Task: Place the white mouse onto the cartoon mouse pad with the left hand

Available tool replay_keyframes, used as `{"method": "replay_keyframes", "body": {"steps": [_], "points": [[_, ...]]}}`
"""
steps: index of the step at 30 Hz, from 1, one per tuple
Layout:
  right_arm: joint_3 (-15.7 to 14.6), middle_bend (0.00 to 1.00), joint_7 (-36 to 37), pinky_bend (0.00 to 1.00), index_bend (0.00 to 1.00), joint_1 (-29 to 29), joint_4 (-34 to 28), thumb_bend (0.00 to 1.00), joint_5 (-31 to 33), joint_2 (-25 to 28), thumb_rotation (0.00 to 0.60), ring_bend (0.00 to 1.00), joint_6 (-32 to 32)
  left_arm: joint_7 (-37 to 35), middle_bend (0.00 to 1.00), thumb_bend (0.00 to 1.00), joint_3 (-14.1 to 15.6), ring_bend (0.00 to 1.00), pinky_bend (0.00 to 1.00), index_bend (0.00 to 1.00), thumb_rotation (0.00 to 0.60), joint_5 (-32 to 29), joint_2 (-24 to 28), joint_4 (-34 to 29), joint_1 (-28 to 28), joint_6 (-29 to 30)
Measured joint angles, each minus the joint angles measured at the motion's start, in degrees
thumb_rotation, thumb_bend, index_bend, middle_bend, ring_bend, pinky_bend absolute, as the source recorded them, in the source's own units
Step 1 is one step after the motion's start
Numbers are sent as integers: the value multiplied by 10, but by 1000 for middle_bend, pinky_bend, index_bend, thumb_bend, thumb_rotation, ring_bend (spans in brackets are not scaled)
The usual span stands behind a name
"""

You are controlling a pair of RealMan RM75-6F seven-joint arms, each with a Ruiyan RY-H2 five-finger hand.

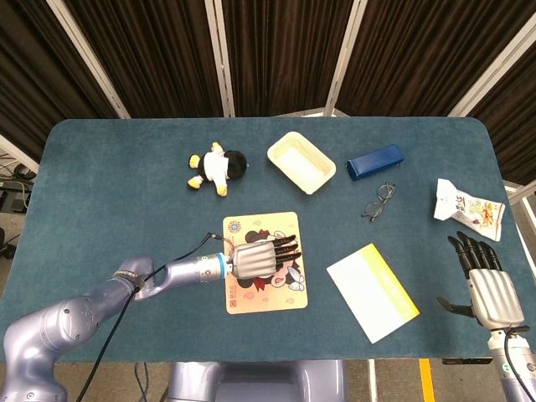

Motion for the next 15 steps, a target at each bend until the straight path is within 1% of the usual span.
{"method": "replay_keyframes", "body": {"steps": [1, 3, 7, 15], "points": [[0, 0, 0, 0, 0, 0, 0, 109, 0, 0, 600, 0, 0, 3, 0, 381, -1, 0, 0, 23, 600, 0, 2, -2, 1, 1], [0, 0, 0, 0, 0, 0, 0, 110, 0, 0, 600, 0, 0, 8, 0, 363, -4, 0, 0, 0, 600, -1, 8, -6, 2, 7], [0, 0, -2, 0, 0, 0, 0, 110, 0, -1, 600, 0, 1, 12, 0, 355, -10, 0, 0, 0, 600, -3, 17, -12, 6, 23], [0, 0, -3, 0, 0, -1, 0, 110, 0, -1, 600, 0, 2, 23, 0, 353, -27, 0, 0, 0, 600, -14, 60, -45, 19, 55]]}}
